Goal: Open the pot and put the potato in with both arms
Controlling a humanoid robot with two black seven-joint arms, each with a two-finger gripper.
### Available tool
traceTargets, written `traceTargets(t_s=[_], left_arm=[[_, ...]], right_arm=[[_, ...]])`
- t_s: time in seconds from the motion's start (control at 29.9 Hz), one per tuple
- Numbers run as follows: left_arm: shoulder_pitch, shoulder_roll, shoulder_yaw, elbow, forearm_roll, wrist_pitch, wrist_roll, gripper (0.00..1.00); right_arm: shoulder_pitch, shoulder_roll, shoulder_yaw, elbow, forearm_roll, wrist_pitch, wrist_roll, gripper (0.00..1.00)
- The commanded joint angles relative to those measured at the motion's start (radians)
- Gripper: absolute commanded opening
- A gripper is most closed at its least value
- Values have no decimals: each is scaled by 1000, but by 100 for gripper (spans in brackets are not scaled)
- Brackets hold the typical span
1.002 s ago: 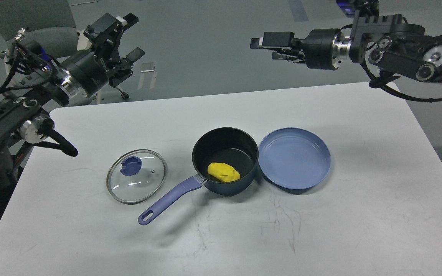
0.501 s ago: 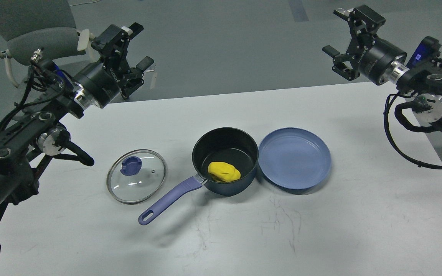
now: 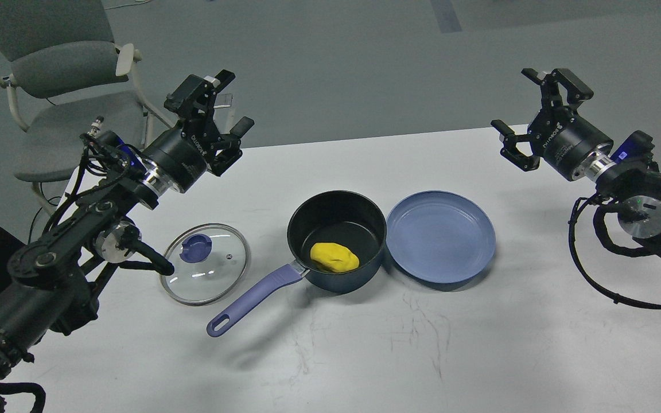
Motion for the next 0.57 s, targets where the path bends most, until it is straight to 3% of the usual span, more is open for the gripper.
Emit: traceTargets(t_s=[0.0,0.53], left_arm=[[19,-10,-4,-1,1,-2,1,98],[36,-9,-15,1,6,0,1,98]], right_arm=[[-15,1,6,1,0,0,0,100],[-70,-38,29,10,-2,26,0,100]])
